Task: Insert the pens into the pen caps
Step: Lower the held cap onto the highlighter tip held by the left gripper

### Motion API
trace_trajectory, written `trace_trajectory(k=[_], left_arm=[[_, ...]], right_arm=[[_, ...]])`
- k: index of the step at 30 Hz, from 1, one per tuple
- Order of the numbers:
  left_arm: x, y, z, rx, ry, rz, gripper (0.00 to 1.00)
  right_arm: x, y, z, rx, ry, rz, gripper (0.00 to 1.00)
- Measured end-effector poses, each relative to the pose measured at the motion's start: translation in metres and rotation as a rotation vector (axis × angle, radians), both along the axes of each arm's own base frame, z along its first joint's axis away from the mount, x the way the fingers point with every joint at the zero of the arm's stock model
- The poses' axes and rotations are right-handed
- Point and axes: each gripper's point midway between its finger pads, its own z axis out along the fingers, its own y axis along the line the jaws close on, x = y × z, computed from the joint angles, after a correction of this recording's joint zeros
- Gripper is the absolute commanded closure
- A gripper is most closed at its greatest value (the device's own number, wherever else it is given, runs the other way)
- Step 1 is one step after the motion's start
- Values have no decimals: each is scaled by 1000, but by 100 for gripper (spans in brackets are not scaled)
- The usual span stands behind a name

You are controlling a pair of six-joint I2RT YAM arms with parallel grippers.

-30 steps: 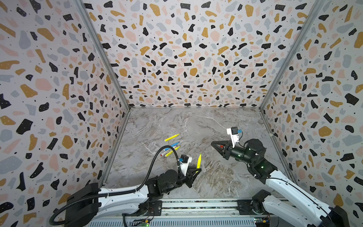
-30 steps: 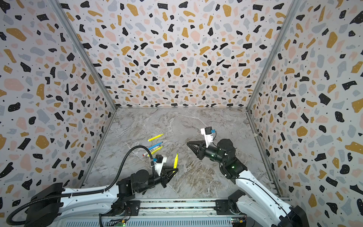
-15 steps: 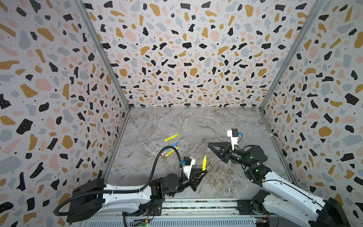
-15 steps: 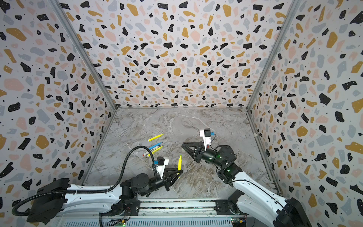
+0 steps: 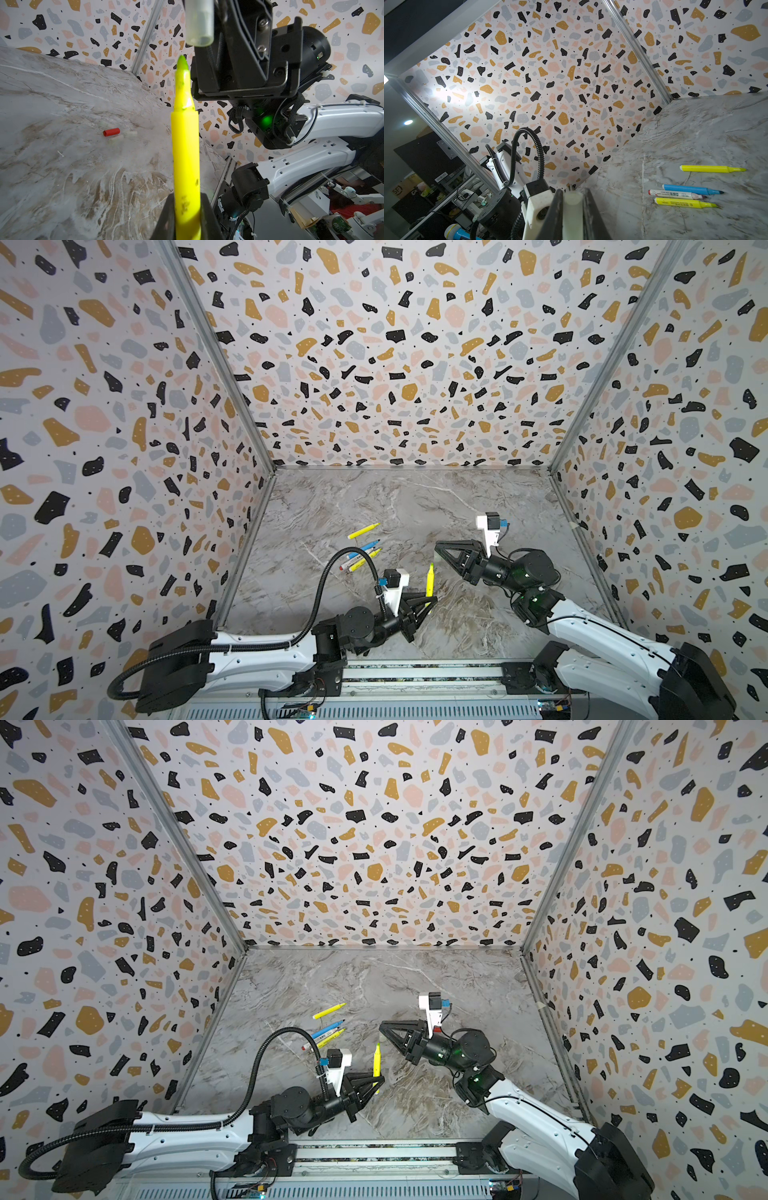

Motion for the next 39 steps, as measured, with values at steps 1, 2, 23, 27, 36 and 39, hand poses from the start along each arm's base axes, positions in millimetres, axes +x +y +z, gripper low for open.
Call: trace_trajectory(k=[1,2,23,27,36,39], left_arm=[[0,0,0,1,-1,0,93],[0,0,0,1,-1,0,93],[-1,1,16,-17,-30,3,93],[-1,2,17,-16,-30,3,93],[-1,5,18,-13,-33,12,93],[0,5,17,-5,-31,18,93]], right_arm=[[0,1,0,2,3,4,87],[-1,2,0,4,4,7,87],[-7,7,1,28,7,26,87],[-8,8,2,32,4,29,87],[-17,12,-5,36,14,48,87],[-20,13,-11,29,25,55,87]])
